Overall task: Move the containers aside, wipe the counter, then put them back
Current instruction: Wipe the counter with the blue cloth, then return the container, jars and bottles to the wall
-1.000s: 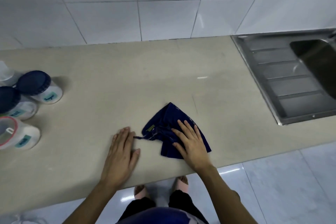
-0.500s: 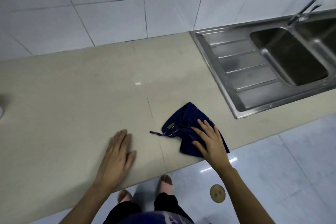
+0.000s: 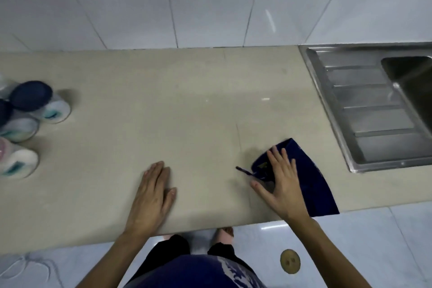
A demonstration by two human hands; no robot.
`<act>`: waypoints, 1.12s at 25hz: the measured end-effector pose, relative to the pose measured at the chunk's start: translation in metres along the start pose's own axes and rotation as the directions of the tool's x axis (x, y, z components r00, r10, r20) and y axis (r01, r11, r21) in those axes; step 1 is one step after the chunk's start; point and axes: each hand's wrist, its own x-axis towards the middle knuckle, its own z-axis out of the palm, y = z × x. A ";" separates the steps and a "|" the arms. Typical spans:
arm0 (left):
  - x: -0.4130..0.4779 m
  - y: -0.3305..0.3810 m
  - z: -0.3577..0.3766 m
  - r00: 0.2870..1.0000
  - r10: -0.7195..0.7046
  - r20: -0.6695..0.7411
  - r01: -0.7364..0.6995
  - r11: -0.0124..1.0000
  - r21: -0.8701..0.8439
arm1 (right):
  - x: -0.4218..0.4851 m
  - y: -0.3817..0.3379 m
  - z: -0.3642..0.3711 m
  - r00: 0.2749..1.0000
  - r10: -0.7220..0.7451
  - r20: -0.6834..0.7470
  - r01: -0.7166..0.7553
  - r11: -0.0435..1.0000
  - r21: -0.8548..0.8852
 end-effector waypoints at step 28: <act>-0.080 -0.208 -0.059 0.668 -0.654 -0.355 0.557 0.756 -0.344 | 0.132 -0.481 0.233 0.828 -0.547 0.123 0.394 0.725 0.565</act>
